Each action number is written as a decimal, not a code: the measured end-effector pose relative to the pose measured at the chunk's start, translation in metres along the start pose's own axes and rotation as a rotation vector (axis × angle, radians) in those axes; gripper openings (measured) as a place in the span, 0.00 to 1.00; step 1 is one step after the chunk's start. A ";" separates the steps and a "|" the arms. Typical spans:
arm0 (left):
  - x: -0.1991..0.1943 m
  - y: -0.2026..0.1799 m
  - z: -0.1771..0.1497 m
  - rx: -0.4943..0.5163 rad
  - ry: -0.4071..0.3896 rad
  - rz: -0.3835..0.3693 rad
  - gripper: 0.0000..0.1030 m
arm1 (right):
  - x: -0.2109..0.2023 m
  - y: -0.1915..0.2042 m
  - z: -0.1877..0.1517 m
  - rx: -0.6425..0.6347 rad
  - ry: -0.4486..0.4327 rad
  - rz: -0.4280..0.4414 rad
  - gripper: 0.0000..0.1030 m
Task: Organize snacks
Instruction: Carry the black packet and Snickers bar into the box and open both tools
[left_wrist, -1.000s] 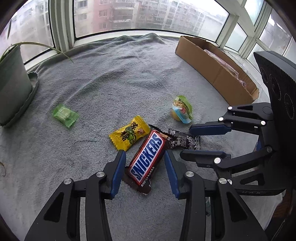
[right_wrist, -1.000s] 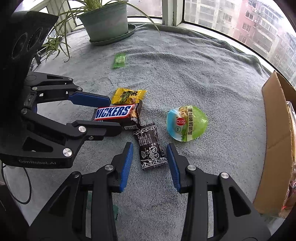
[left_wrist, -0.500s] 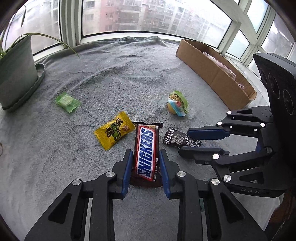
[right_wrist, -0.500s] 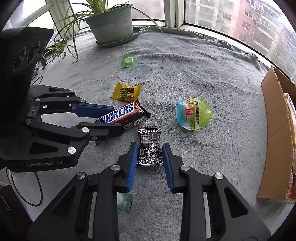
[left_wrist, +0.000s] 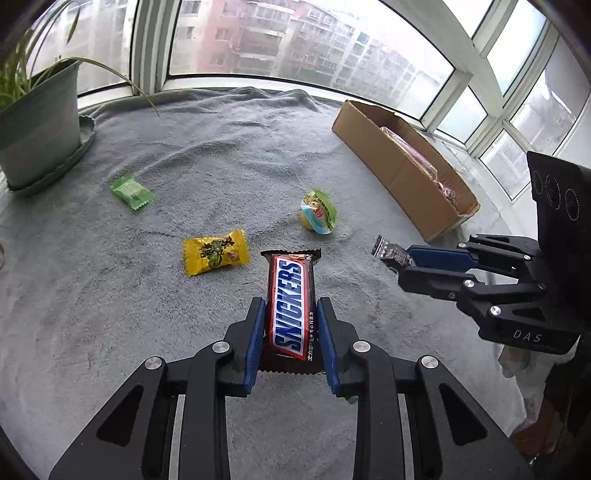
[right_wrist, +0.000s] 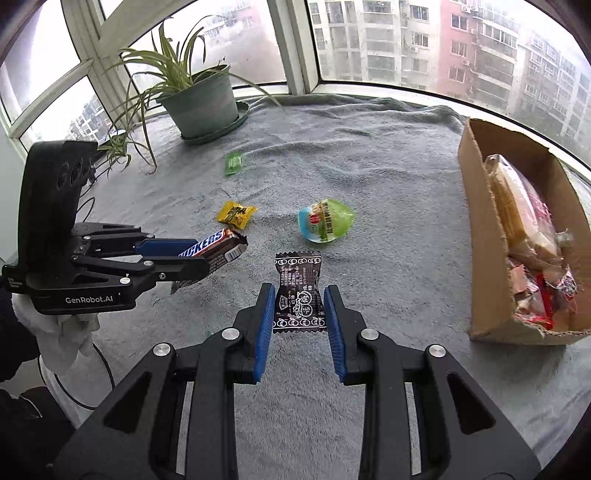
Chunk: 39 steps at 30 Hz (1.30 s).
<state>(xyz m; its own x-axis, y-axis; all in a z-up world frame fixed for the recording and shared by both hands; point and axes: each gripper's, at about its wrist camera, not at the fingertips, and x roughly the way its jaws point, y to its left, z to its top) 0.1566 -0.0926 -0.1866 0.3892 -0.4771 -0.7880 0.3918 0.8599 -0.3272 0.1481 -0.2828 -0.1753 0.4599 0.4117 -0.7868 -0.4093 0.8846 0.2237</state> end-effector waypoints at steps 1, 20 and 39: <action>-0.001 -0.001 -0.002 -0.005 0.000 -0.008 0.26 | -0.006 -0.003 0.000 0.008 -0.011 -0.004 0.28; -0.002 -0.077 0.057 0.093 -0.082 -0.121 0.26 | -0.083 -0.089 0.000 0.126 -0.147 -0.201 0.28; 0.054 -0.171 0.099 0.257 -0.065 -0.152 0.26 | -0.088 -0.182 -0.009 0.239 -0.127 -0.365 0.28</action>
<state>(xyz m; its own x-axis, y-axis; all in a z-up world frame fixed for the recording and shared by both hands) 0.1932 -0.2832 -0.1221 0.3591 -0.6144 -0.7026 0.6444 0.7077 -0.2896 0.1754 -0.4824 -0.1519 0.6395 0.0736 -0.7652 -0.0154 0.9964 0.0830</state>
